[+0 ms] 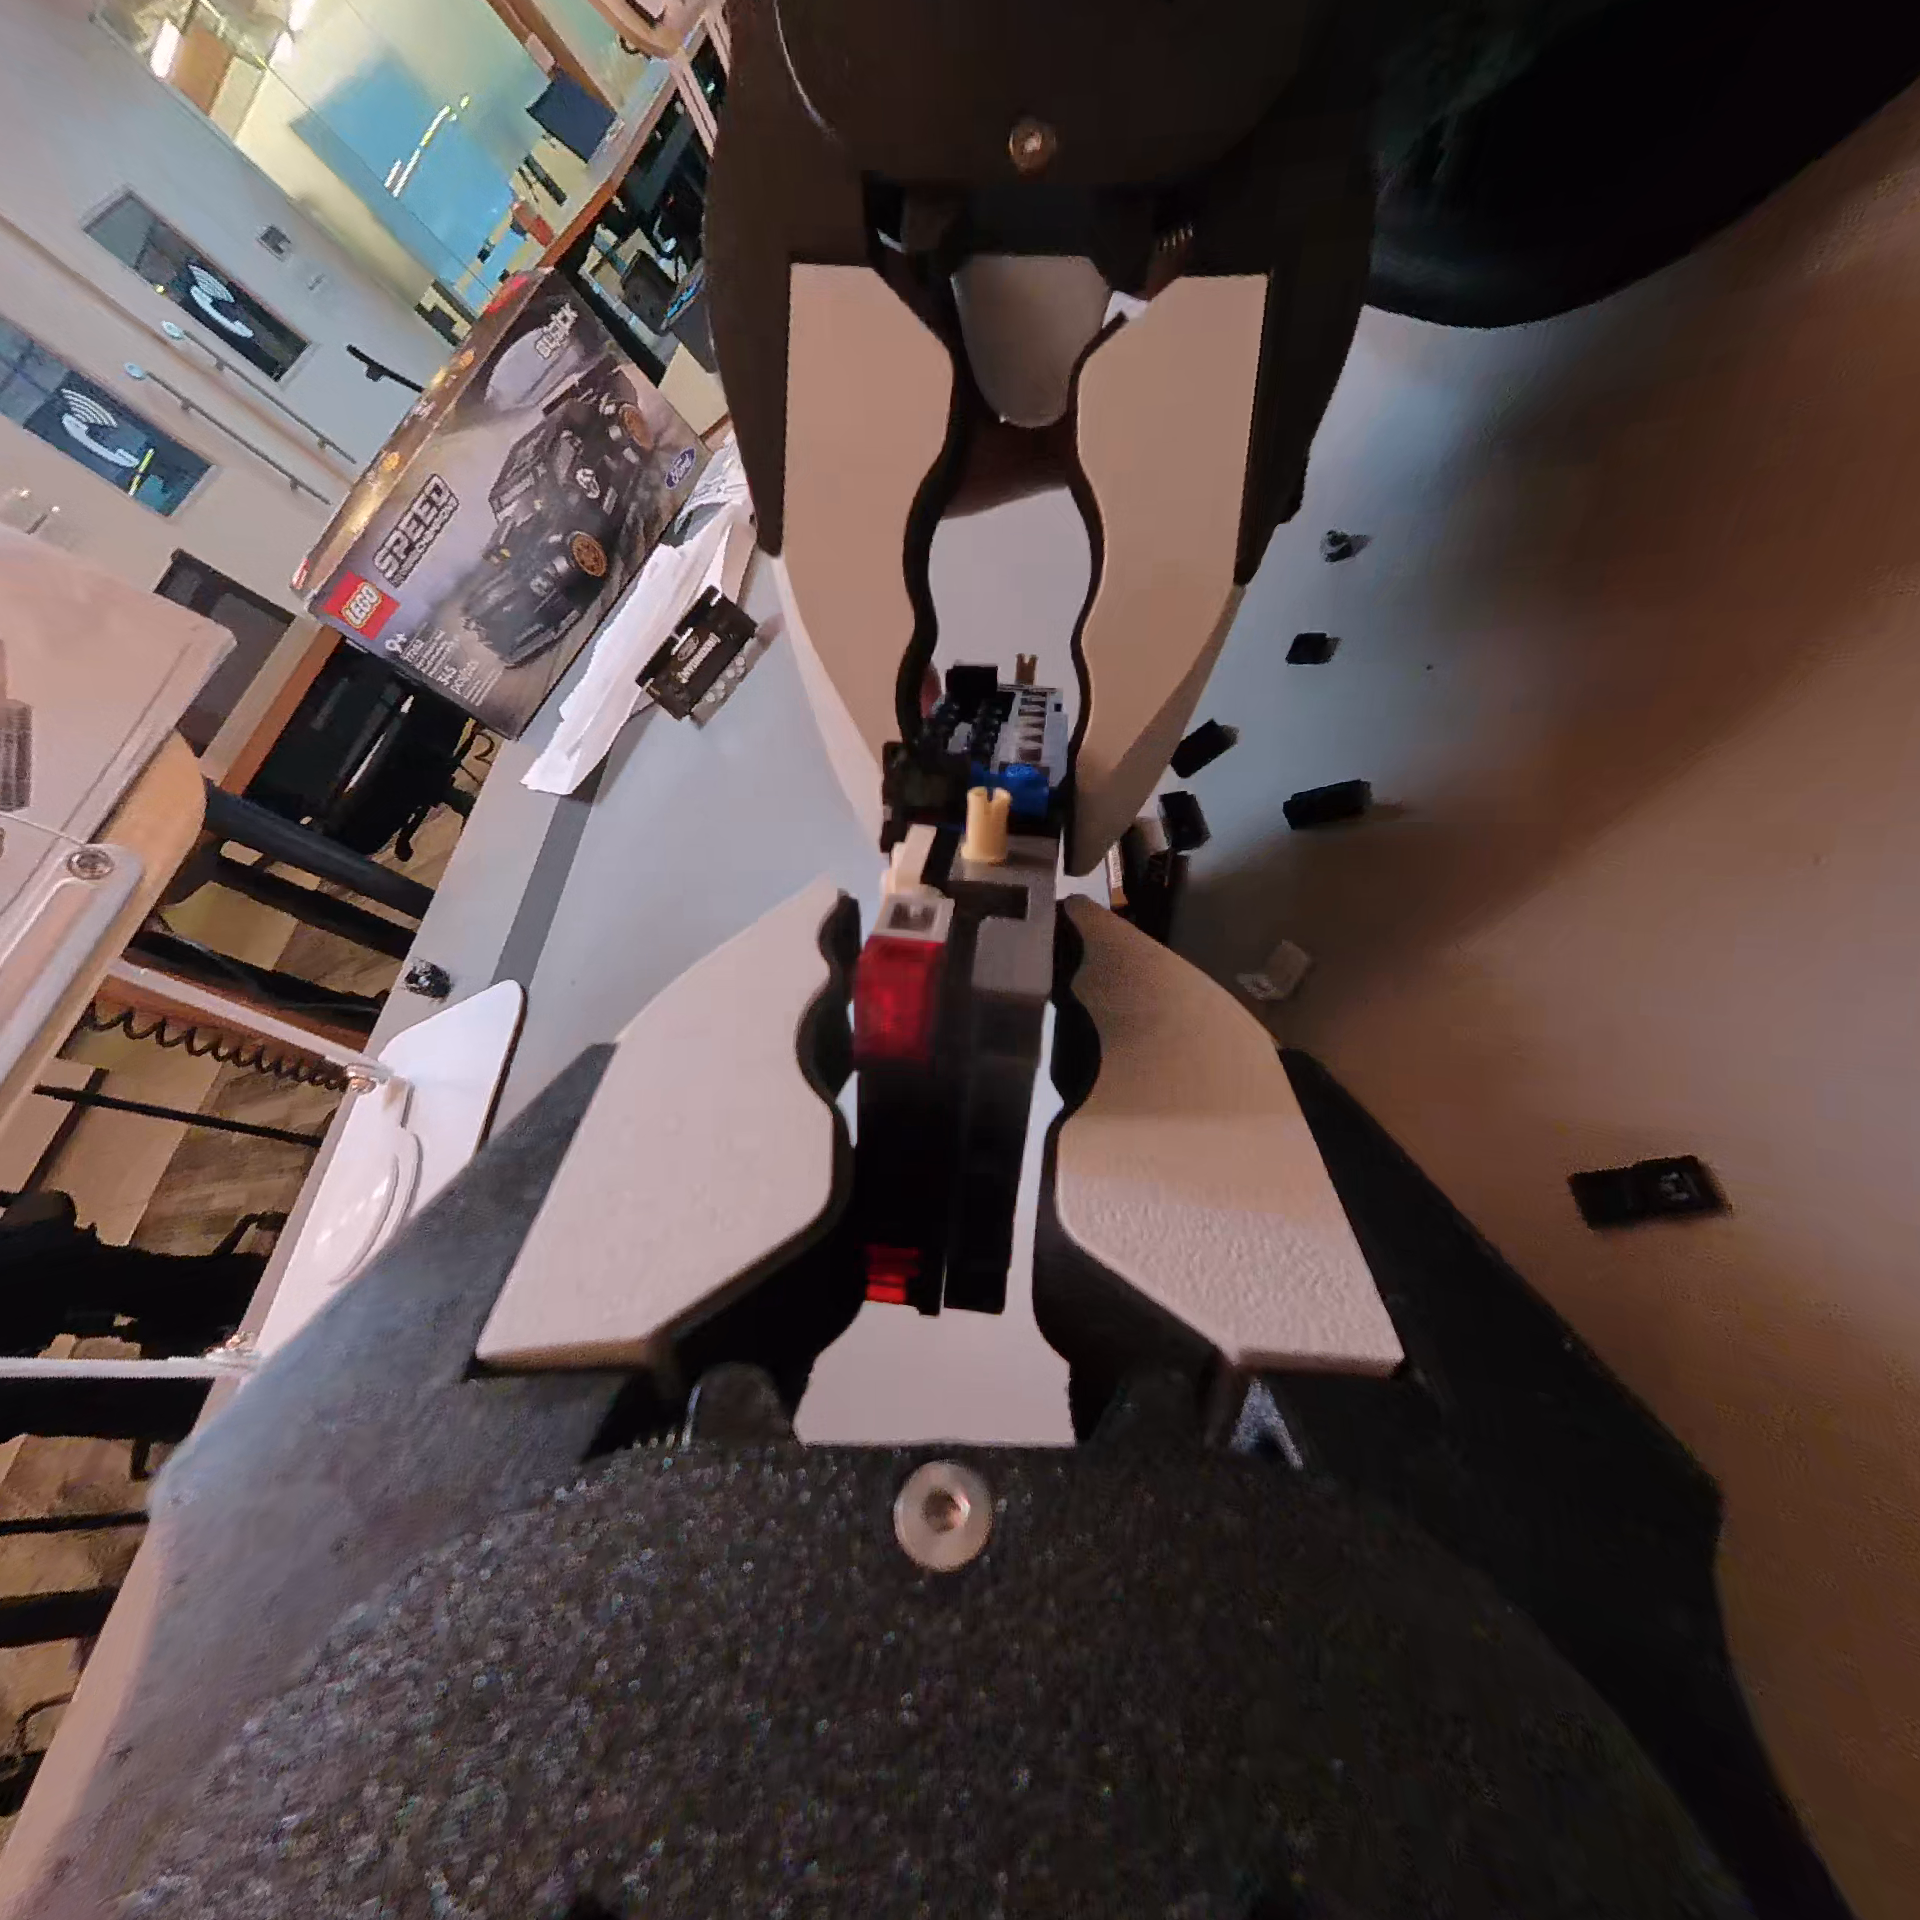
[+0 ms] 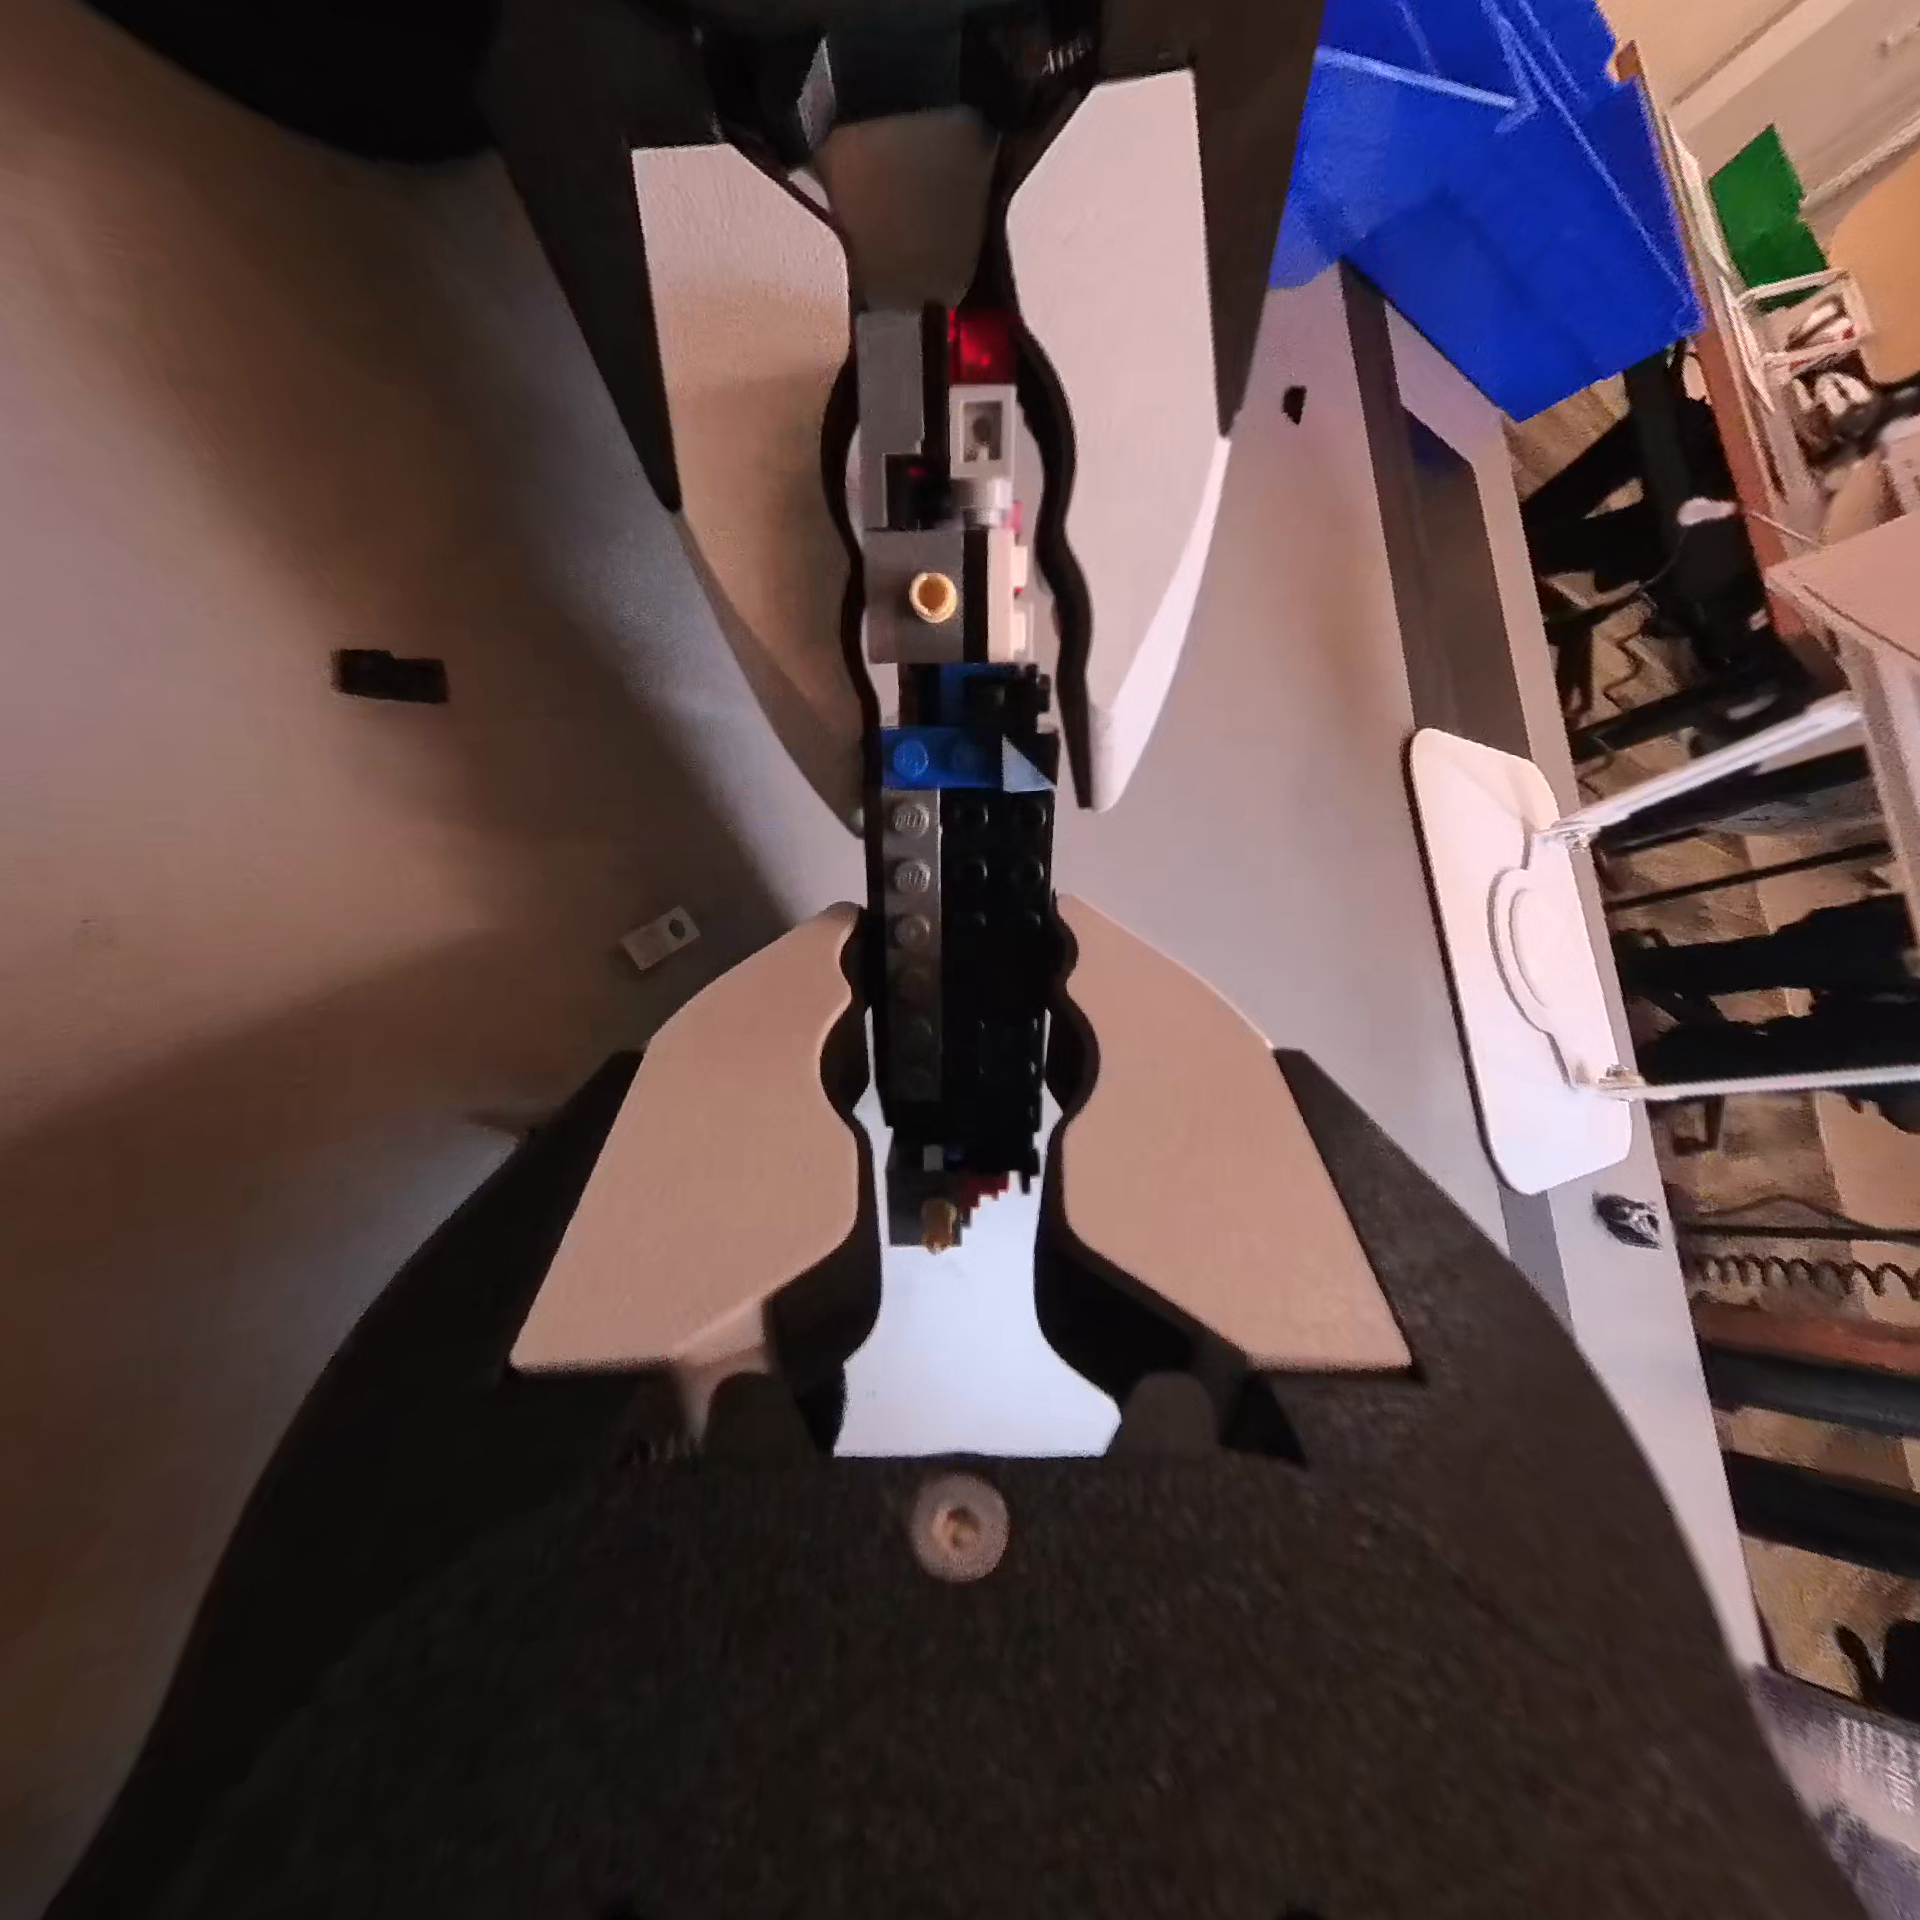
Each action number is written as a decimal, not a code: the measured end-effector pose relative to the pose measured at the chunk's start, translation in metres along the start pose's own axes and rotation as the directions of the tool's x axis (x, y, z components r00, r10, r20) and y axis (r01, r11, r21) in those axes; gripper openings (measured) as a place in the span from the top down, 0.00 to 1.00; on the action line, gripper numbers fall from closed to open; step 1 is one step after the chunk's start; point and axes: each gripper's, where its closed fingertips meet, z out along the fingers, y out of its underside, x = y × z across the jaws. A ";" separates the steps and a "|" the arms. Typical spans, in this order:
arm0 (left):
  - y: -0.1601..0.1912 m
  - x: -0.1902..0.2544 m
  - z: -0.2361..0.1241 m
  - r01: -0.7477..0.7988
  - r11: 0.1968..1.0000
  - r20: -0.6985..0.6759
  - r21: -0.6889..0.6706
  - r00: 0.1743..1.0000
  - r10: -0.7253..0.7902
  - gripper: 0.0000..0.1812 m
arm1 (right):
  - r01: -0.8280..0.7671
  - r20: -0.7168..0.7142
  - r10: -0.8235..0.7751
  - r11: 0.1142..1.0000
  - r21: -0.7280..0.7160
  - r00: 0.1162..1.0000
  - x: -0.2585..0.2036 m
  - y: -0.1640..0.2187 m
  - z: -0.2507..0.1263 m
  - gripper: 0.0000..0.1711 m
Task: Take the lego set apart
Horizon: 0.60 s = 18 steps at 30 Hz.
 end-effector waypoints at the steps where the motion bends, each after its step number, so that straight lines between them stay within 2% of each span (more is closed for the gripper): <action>1: -0.001 0.001 0.000 -0.001 1.000 -0.009 0.006 1.000 0.001 0.82 | 0.002 -0.004 -0.002 1.000 0.009 1.000 0.000 -0.001 -0.001 0.83; 5: -0.004 0.004 -0.001 -0.014 1.000 -0.025 0.011 1.000 0.015 0.85 | 0.011 -0.001 -0.011 0.998 0.056 1.000 0.000 -0.003 -0.003 0.82; 10: -0.007 0.006 -0.003 -0.006 1.000 -0.051 0.025 0.999 0.008 0.85 | -0.226 0.169 0.182 0.931 0.288 0.969 0.008 -0.027 -0.032 0.81; 18: -0.004 0.016 0.001 -0.057 0.998 -0.079 0.001 0.995 0.057 0.85 | -0.168 0.180 0.118 0.940 0.296 0.977 -0.007 -0.037 -0.027 0.91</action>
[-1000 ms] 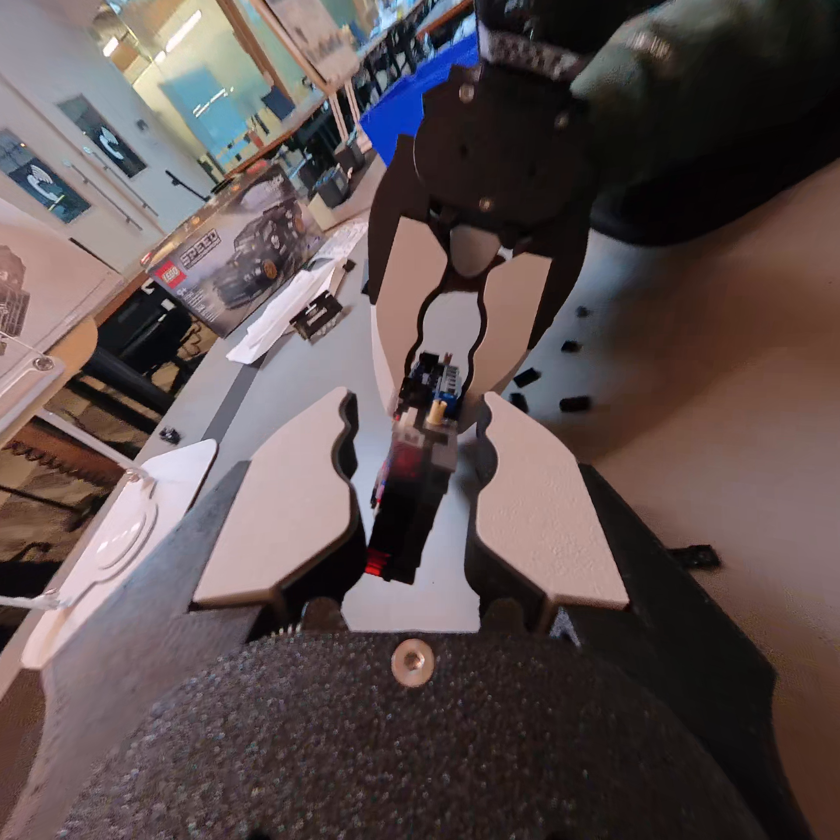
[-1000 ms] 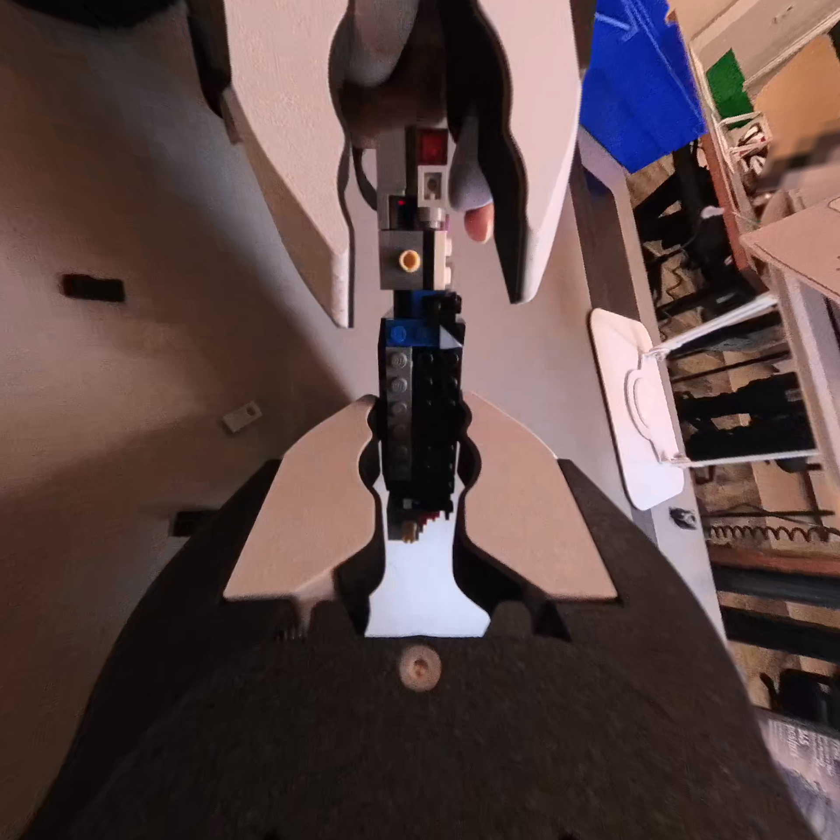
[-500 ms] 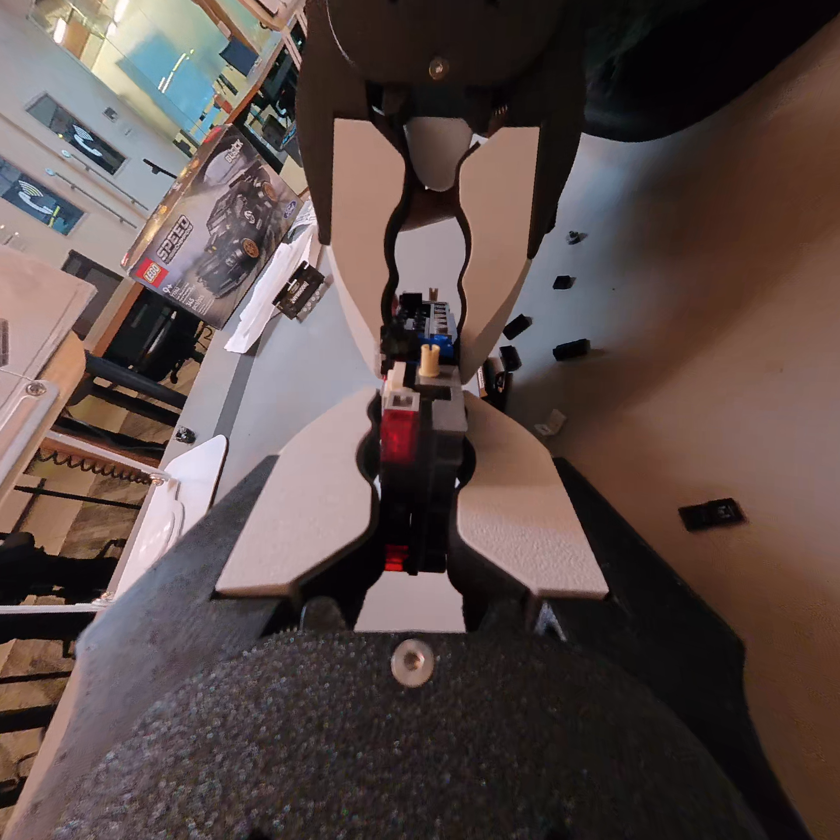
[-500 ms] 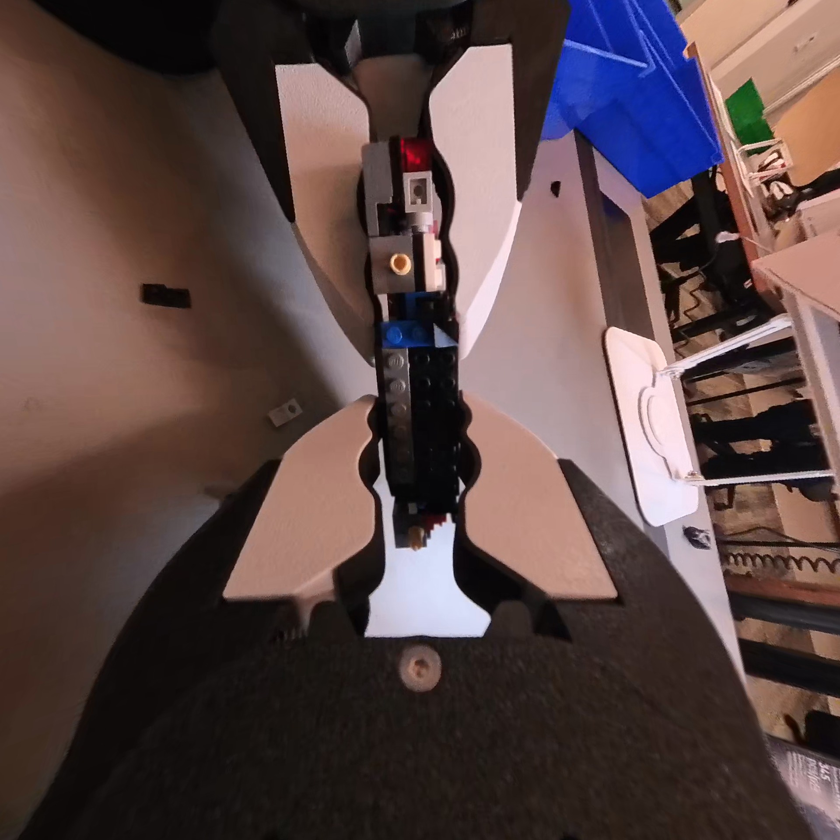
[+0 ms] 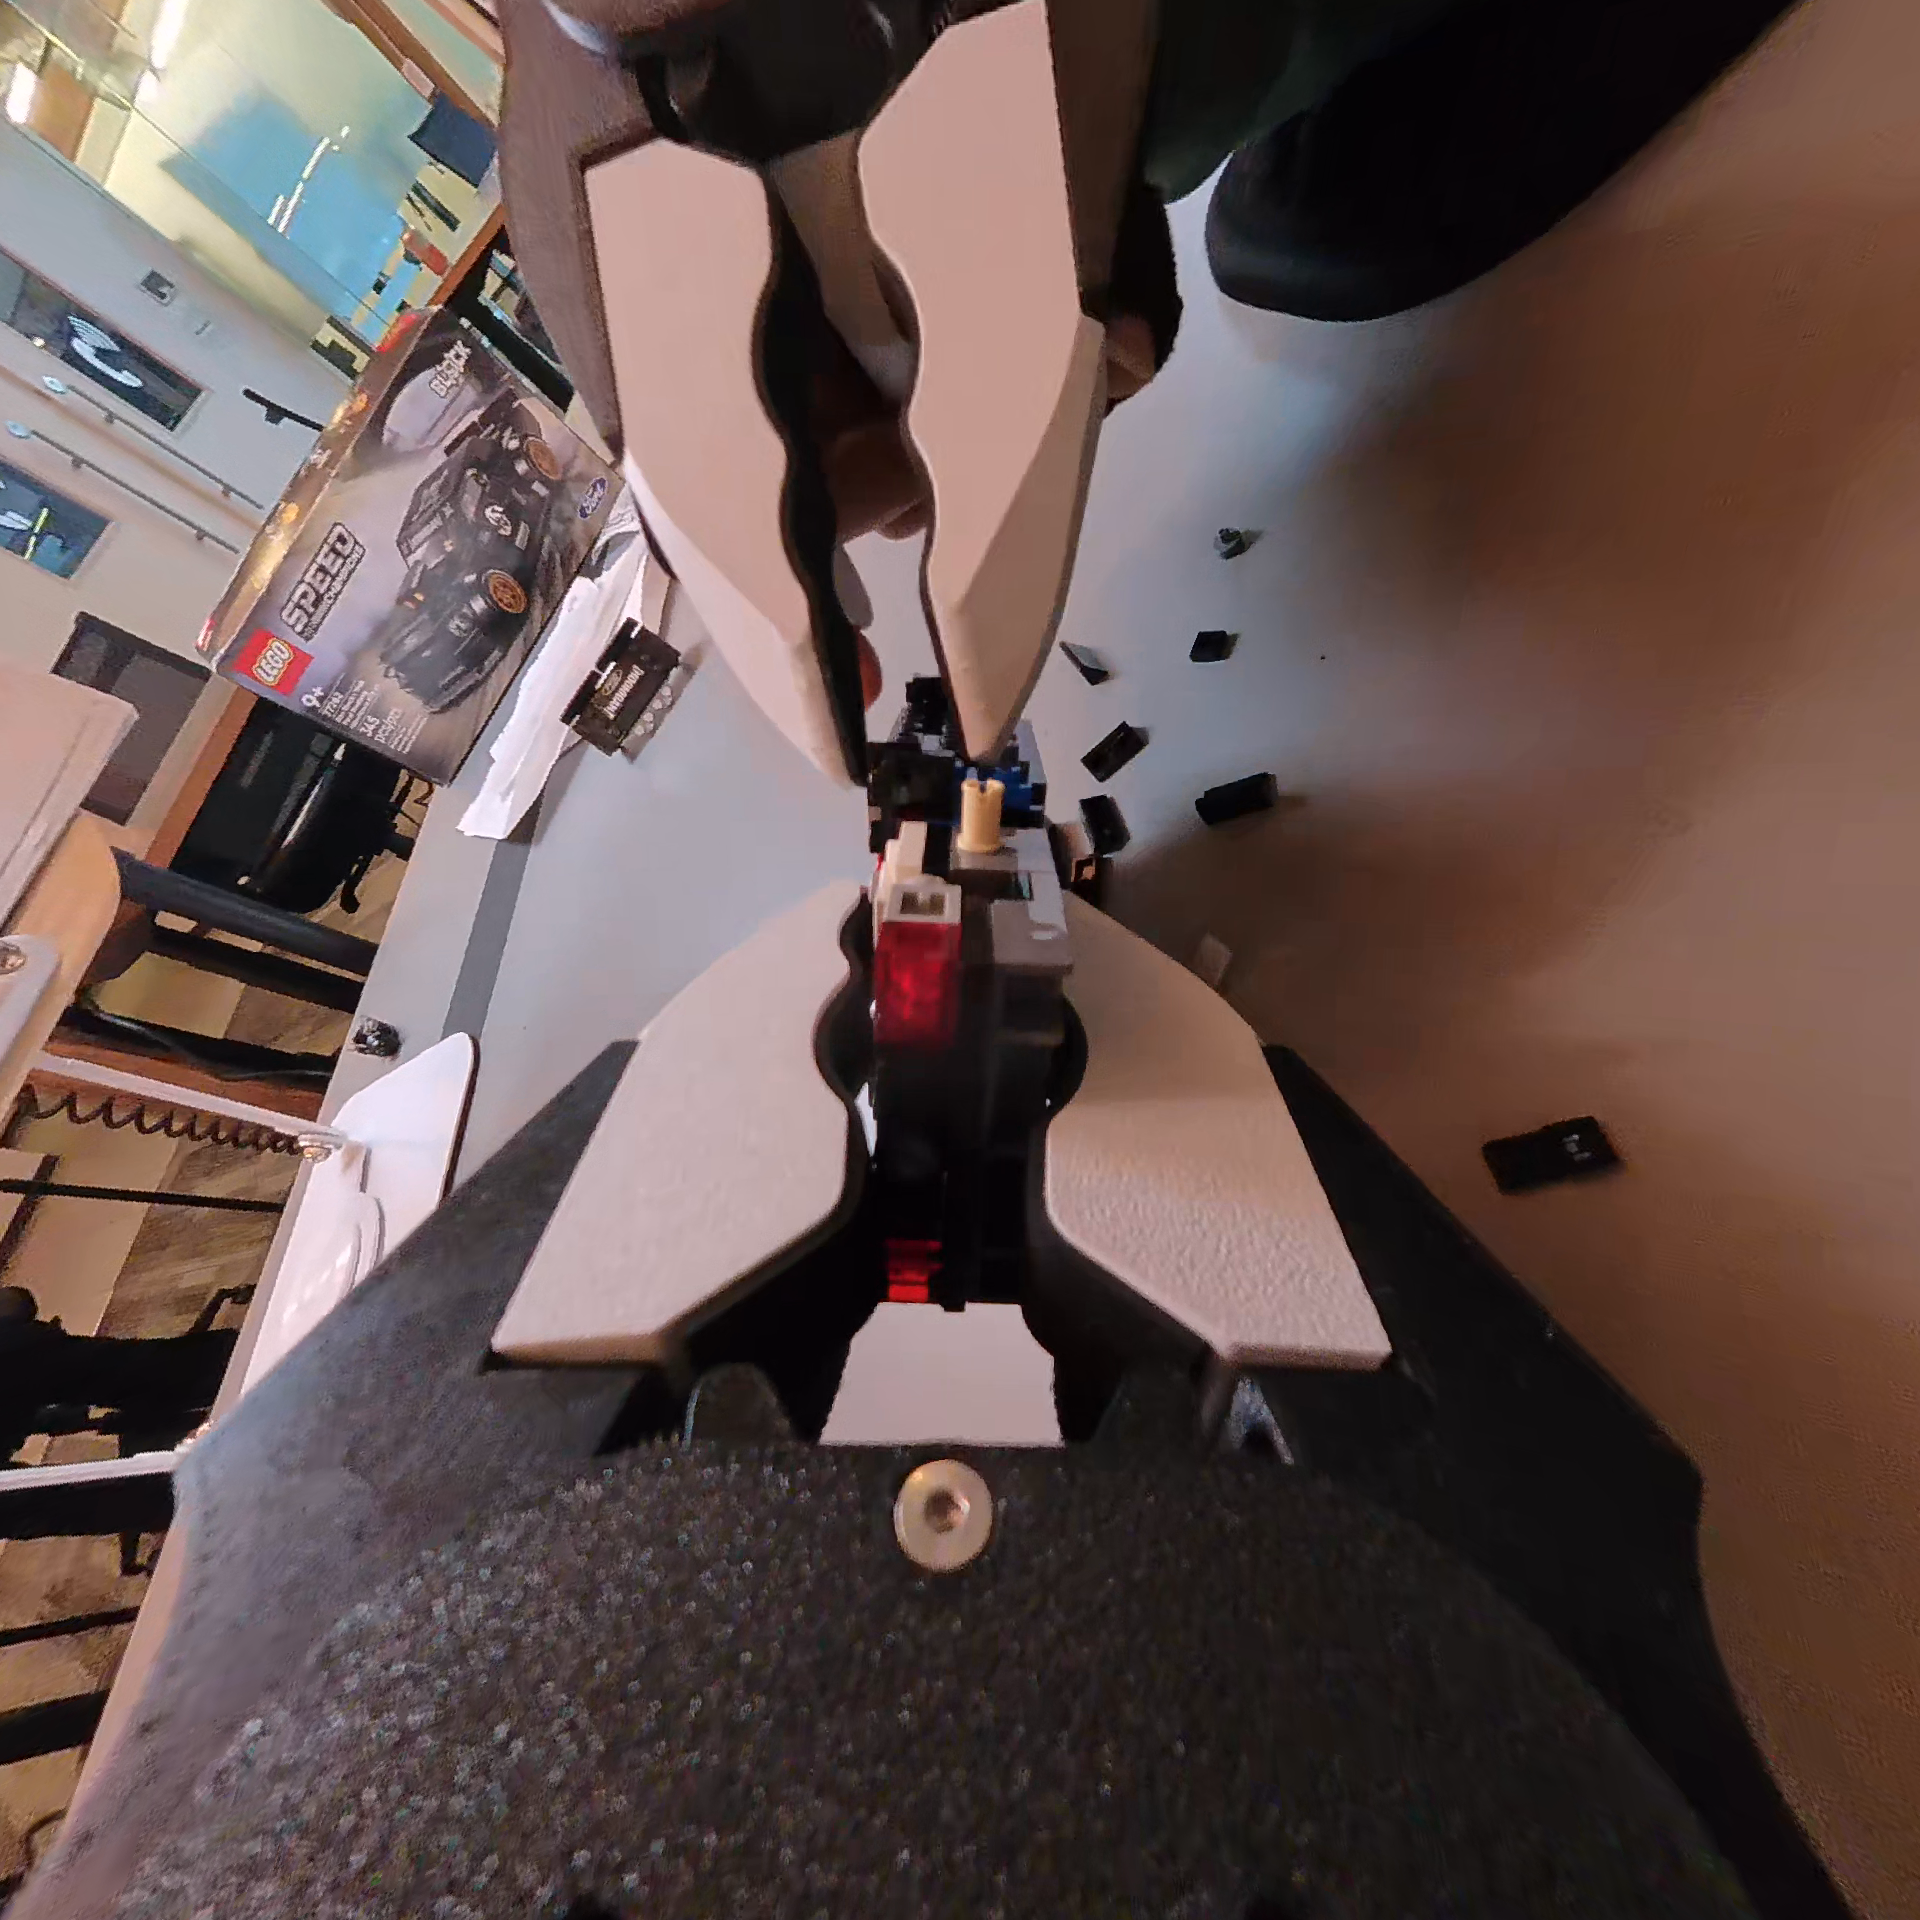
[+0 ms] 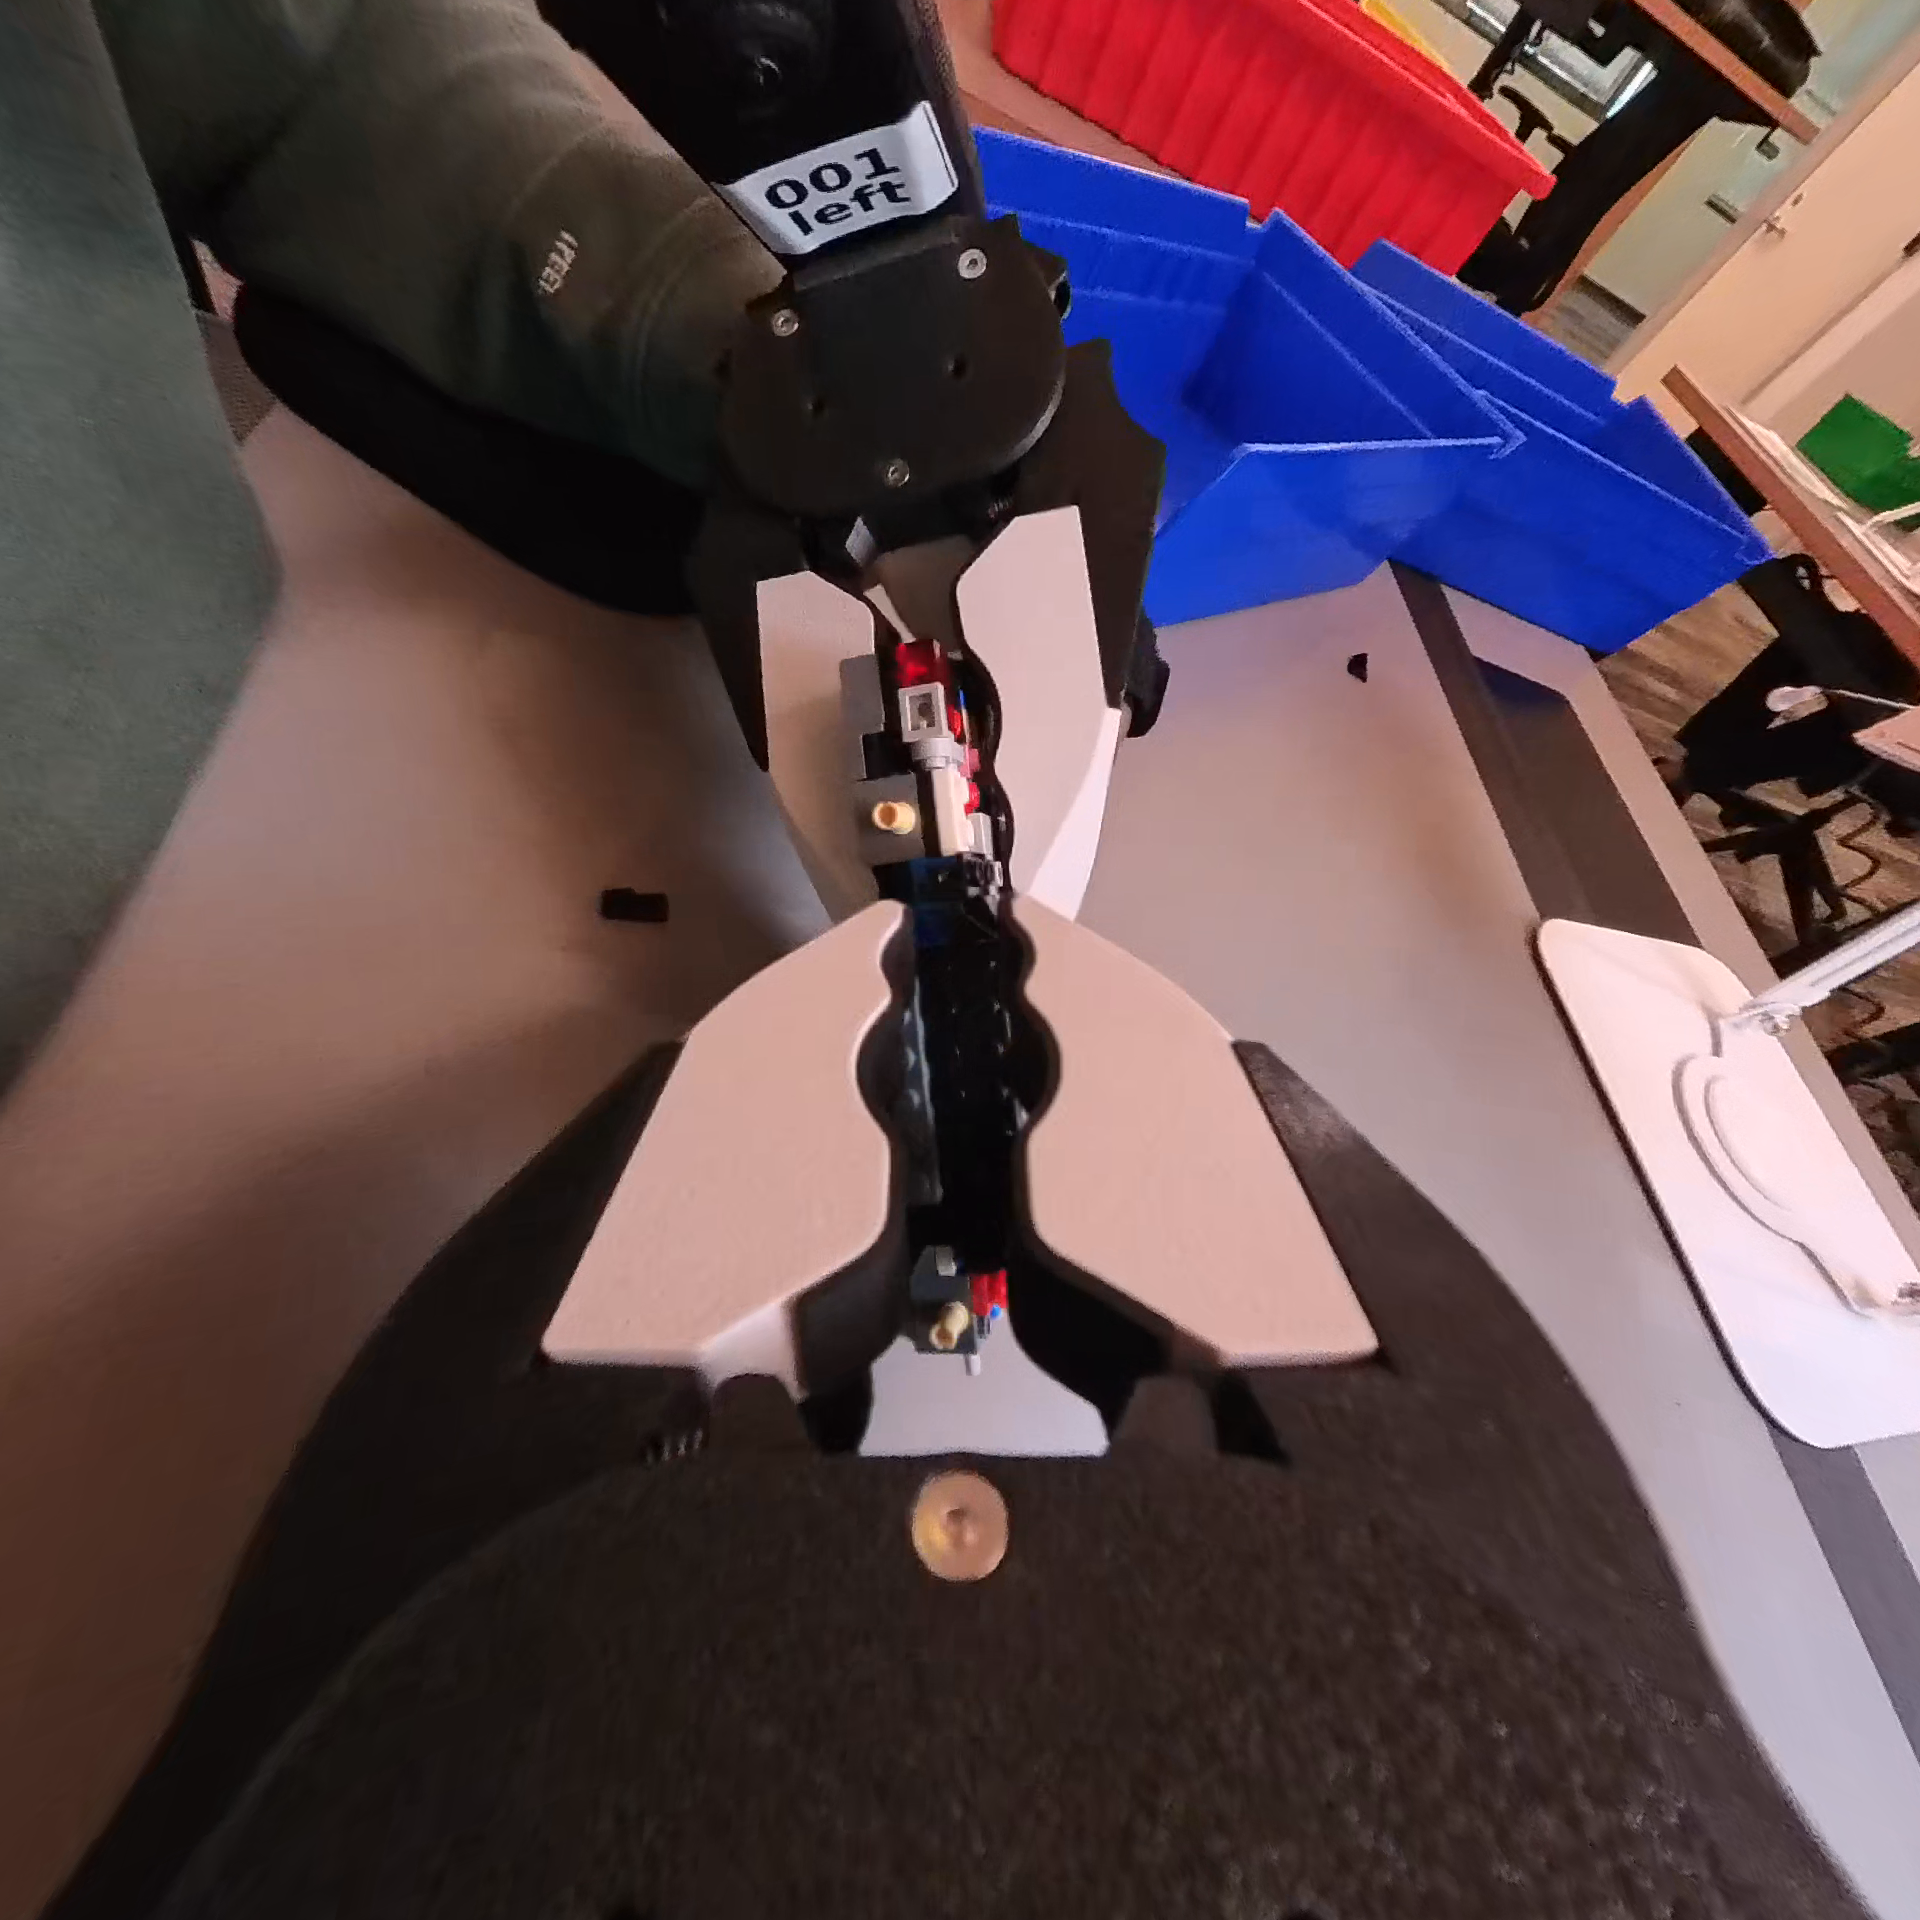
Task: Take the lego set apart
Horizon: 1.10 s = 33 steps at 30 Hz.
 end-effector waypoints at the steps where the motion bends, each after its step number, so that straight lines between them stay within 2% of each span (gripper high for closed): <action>1: -0.001 0.001 0.000 -0.003 1.000 -0.006 0.002 1.000 0.003 0.85 | -0.005 0.011 0.005 1.000 0.001 1.000 -0.001 0.000 0.000 0.91; 7: -0.002 0.009 0.001 -0.032 0.999 -0.039 -0.008 0.999 0.031 0.85 | -0.013 0.060 0.014 1.000 -0.020 0.998 -0.009 0.001 -0.001 0.92; 8: -0.002 0.010 0.001 -0.032 0.999 -0.045 -0.009 0.998 0.032 0.85 | -0.019 0.056 0.020 1.000 -0.017 0.998 -0.007 0.001 -0.003 0.95; 16: -0.004 0.011 0.001 -0.016 1.000 -0.052 -0.002 0.999 0.016 0.85 | -0.077 0.089 0.075 0.997 0.022 0.993 -0.007 0.000 -0.006 0.95; 21: -0.001 0.006 0.000 0.019 1.000 -0.038 -0.005 0.999 -0.019 0.85 | -0.064 0.064 0.061 0.997 0.045 0.996 -0.004 0.000 -0.009 0.96; 26: 0.002 0.009 0.003 -0.011 0.999 -0.034 -0.046 0.999 0.010 0.85 | -0.022 0.033 0.023 1.000 -0.018 0.999 -0.006 0.006 -0.003 0.96; 33: 0.004 0.009 0.004 -0.023 0.997 -0.025 -0.072 0.999 0.022 0.85 | -0.064 0.036 0.065 0.998 -0.006 0.997 -0.006 0.008 -0.002 0.95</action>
